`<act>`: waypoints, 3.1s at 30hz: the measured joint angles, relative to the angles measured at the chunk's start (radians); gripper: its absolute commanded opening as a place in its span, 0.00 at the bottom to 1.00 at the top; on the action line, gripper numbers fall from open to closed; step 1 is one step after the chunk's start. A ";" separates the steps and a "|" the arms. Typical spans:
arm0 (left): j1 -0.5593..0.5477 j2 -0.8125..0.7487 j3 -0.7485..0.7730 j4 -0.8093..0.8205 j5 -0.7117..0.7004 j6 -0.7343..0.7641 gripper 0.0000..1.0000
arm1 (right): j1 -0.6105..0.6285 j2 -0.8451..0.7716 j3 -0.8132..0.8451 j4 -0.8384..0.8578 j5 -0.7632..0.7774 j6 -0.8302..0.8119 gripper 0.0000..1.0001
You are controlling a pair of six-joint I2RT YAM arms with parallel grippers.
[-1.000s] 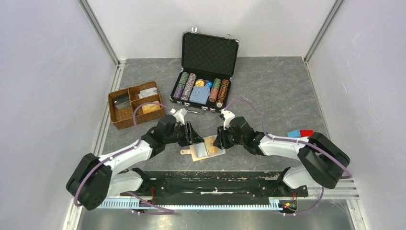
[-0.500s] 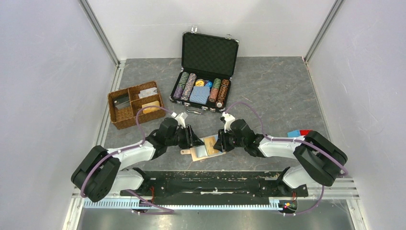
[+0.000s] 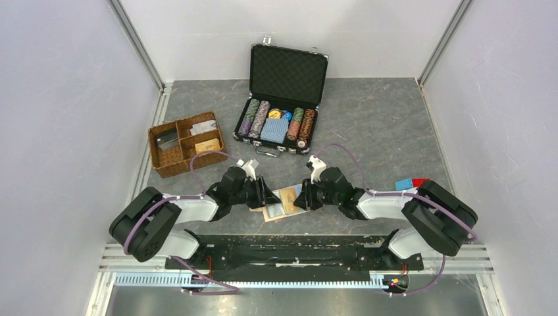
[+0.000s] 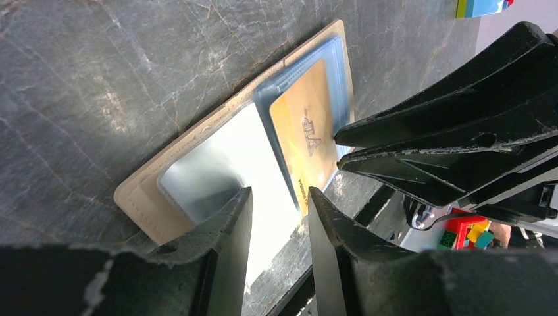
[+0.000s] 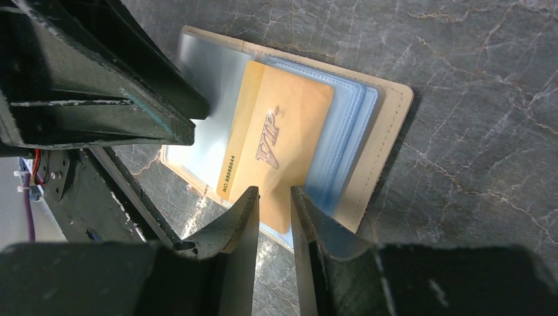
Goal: Take the credit cards out of the card holder
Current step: Remove the credit card from the card holder, then place the credit card in the storage box.
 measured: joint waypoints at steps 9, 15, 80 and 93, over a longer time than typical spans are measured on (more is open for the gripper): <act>-0.010 0.105 -0.013 0.174 0.006 -0.031 0.43 | -0.002 -0.003 -0.034 0.049 -0.001 0.039 0.26; -0.017 0.138 -0.018 0.238 0.009 -0.052 0.42 | -0.002 -0.004 -0.045 0.066 -0.001 0.048 0.26; -0.027 -0.271 0.121 -0.225 0.333 0.047 0.02 | -0.089 -0.313 0.116 -0.299 -0.408 -0.330 0.46; -0.043 -0.247 0.114 -0.145 0.436 0.009 0.03 | -0.103 -0.200 0.132 -0.142 -0.676 -0.243 0.08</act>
